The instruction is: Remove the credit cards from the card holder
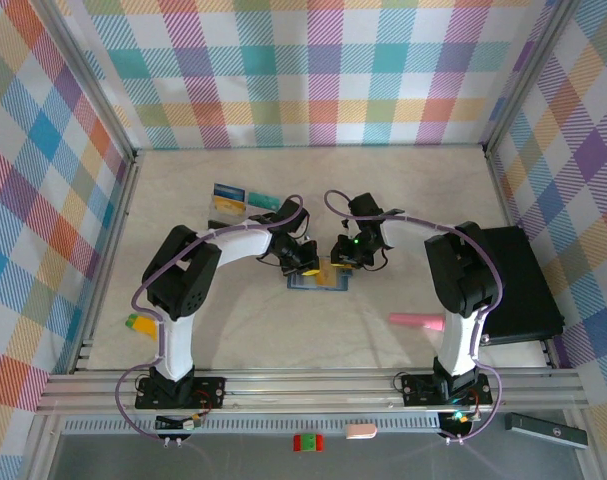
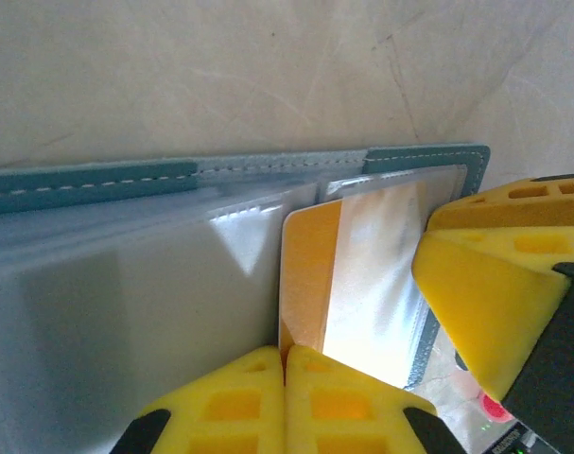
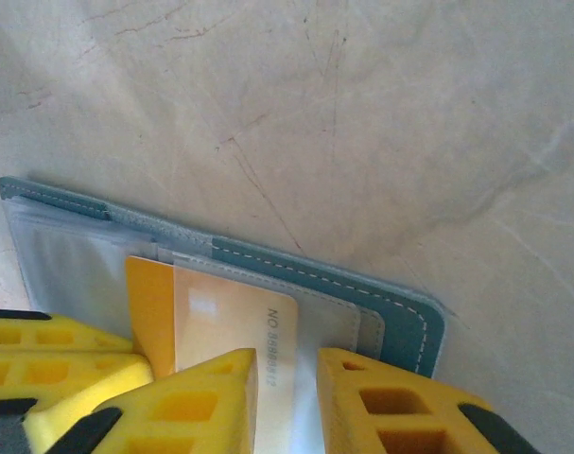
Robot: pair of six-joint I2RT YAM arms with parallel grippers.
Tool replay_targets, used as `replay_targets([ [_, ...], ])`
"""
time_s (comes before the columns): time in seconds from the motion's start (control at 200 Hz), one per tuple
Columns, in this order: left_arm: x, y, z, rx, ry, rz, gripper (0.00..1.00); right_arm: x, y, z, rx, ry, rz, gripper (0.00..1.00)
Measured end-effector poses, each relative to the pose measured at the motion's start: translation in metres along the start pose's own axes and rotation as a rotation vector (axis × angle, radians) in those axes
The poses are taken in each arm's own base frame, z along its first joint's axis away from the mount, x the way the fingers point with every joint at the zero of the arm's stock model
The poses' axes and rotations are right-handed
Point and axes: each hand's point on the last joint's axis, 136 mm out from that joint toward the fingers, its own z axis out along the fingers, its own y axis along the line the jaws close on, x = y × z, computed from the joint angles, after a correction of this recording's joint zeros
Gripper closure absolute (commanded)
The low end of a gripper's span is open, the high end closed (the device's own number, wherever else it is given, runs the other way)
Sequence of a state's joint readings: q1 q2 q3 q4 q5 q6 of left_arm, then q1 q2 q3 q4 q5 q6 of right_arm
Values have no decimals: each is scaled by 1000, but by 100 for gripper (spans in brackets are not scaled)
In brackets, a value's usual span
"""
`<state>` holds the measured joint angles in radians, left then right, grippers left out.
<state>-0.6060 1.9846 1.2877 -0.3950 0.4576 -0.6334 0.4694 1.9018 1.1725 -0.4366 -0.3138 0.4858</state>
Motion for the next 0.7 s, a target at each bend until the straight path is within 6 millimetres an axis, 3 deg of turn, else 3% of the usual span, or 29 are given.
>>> replay_targets([
  [0.345,-3,0,-23,-36,-50,30,100,-1,2,-6,-10,-35,-8,76],
  [0.54,-5,3,-28,-40,-67,27,100,-12,22,-35,-65,-118,-47,74],
  [0.7,-6,6,-44,-41,-108,29,100,-14,35,-55,-139,-196,-69,72],
])
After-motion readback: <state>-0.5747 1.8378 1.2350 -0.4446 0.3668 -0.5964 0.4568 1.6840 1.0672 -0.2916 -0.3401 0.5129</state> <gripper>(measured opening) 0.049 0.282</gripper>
